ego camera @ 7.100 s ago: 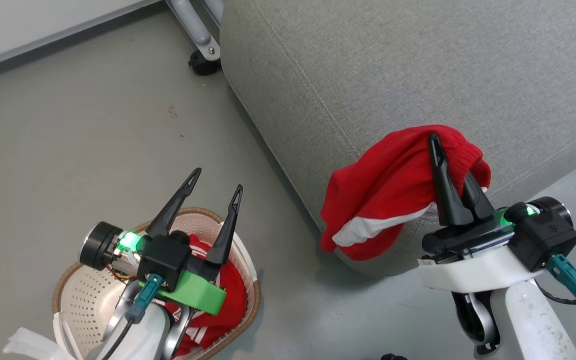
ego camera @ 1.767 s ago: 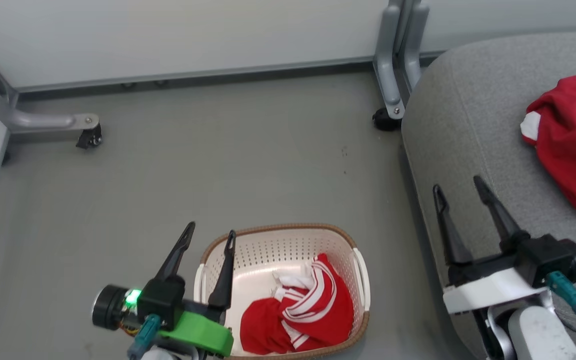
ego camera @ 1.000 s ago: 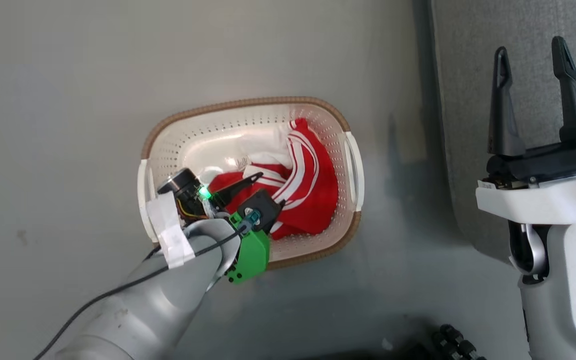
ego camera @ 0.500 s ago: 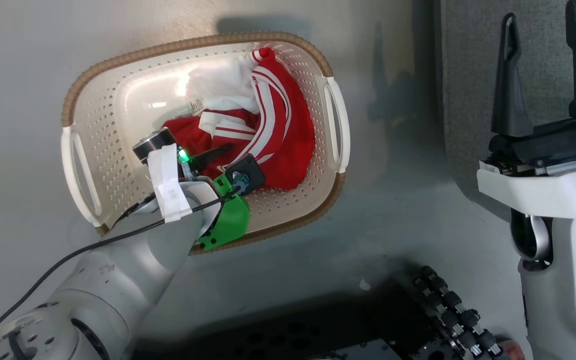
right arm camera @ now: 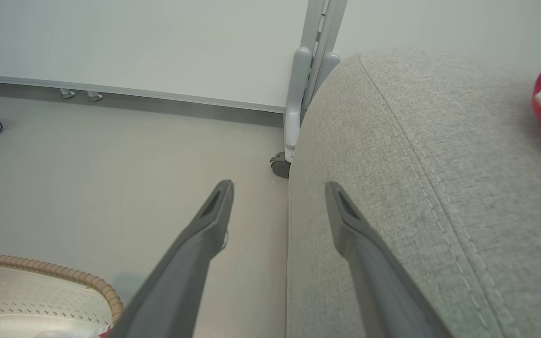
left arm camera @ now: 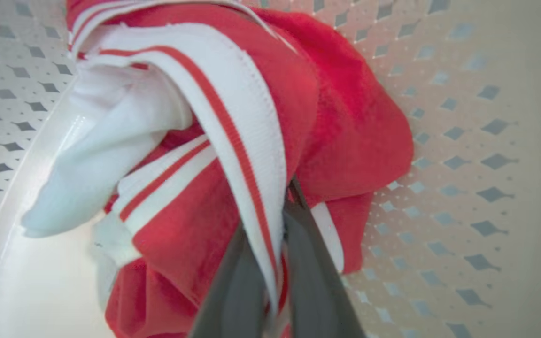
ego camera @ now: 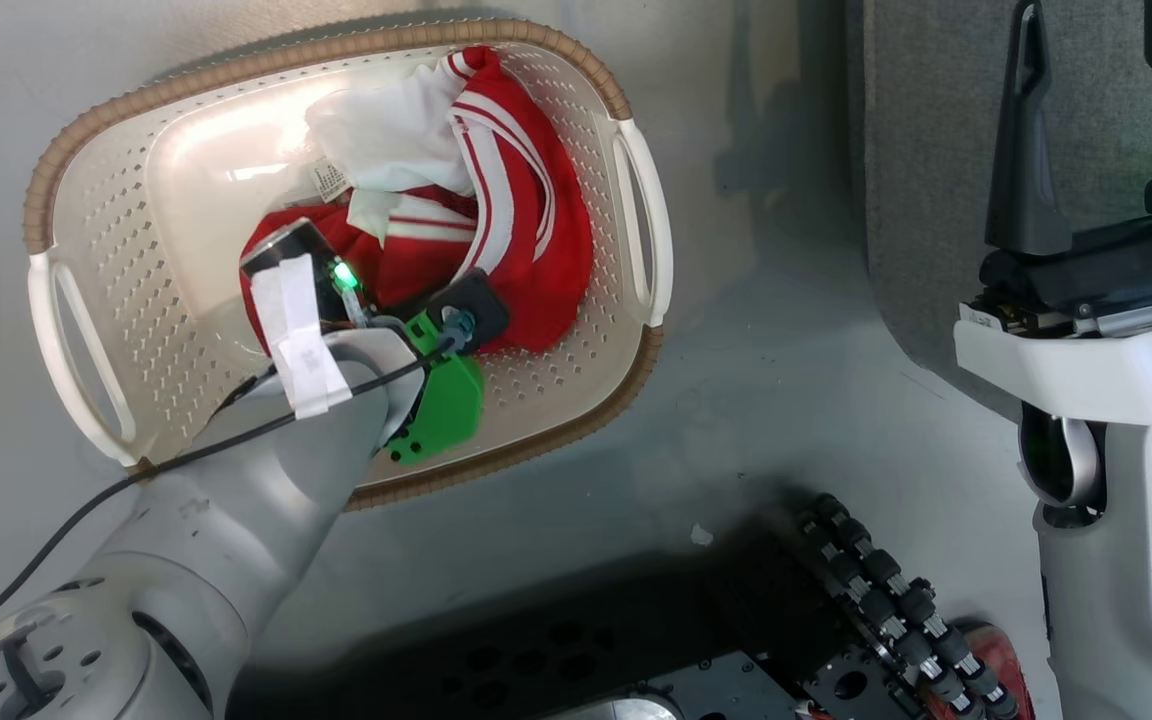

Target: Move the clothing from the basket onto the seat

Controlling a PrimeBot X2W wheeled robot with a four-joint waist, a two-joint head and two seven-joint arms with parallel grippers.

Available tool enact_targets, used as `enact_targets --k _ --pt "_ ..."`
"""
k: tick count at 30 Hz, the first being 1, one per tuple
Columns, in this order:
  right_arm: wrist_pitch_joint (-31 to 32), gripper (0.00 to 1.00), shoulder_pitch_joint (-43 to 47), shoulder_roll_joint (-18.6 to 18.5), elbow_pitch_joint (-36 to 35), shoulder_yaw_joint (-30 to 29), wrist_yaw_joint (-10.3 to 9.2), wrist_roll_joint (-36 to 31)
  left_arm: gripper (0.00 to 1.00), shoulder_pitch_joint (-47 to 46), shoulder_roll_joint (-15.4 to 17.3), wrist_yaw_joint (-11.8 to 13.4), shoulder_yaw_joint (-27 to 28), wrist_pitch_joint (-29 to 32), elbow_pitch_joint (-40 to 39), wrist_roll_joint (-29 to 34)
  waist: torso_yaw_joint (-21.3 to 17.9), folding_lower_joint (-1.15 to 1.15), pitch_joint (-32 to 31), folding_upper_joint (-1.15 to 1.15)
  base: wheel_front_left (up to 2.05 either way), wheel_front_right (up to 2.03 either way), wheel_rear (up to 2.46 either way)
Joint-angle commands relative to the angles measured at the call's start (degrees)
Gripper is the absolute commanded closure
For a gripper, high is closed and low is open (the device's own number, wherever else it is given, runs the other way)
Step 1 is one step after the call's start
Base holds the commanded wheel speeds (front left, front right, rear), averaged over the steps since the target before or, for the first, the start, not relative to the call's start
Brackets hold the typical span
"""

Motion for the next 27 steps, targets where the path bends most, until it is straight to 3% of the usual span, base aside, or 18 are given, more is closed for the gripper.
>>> enact_targets --k 1,9,13,27 --pt "-0.2 0.0 0.4 0.2 0.2 -0.3 -0.08 0.2 1.0 -1.2 -0.2 0.0 -0.1 -0.6 0.1 -0.9 0.4 -0.01 -0.5 0.0 0.0 0.0 0.0" --pt "-0.2 0.0 0.0 -0.3 1.4 -0.4 -0.08 -0.1 1.0 -0.2 -1.3 0.1 2.2 -2.8 -2.9 -4.7 2.3 -0.01 -4.8 0.0 0.0 0.0 0.0" --pt "-0.2 0.0 0.6 -0.7 2.4 -0.5 -0.08 -0.2 1.0 2.4 -0.3 2.0 6.2 -2.8 -10.3 -5.3 3.7 -0.01 -8.9 0.0 0.0 0.0 0.0" --pt "-0.2 0.0 9.3 -0.6 8.8 0.3 -0.08 1.1 1.0 23.0 3.6 6.3 22.9 -2.8 -34.6 -1.2 7.2 -0.01 -33.4 0.0 0.0 0.0 0.0"
